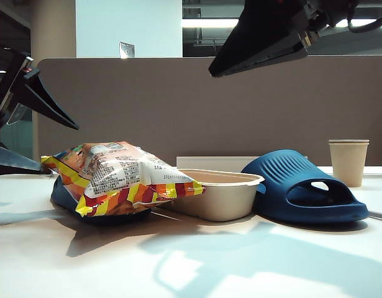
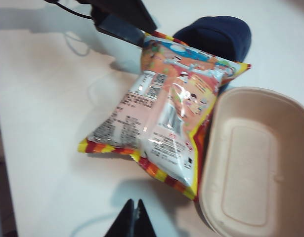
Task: Pick up a bag of chips and put them in the box.
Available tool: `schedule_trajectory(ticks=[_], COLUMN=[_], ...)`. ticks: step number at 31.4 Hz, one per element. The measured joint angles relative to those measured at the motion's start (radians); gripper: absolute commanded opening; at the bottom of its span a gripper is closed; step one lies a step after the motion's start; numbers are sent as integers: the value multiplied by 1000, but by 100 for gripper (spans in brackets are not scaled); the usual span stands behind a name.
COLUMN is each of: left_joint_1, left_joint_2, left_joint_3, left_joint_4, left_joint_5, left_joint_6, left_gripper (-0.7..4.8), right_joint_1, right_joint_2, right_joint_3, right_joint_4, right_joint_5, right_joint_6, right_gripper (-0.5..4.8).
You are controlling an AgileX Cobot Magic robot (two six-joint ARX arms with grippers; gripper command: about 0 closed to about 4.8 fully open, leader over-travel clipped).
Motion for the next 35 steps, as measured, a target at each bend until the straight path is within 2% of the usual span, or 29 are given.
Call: schedule_trajectory(ticks=[11, 22, 25, 30, 35], left_joint_1=[-80, -138, -138, -138, -138], left_joint_2=[37, 125, 137, 140, 141], left_joint_3=[0, 0, 3, 4, 4], left_joint_4=[54, 120, 131, 138, 144], left_joint_5=[0, -68, -65, -69, -68], left_joint_6=[-24, -47, -48, -48, -49], left_gripper=[408, 403, 379, 221, 209], right_joint_1=[0, 0, 0, 0, 0], right_joint_2=[0, 0, 0, 0, 0], right_joint_3=[0, 0, 0, 0, 0], right_joint_4=[52, 52, 52, 52, 52], right_joint_5=[-26, -26, -26, -26, -25], right_joint_6=[0, 0, 0, 0, 0], right_gripper=[-5, -5, -5, -5, -5])
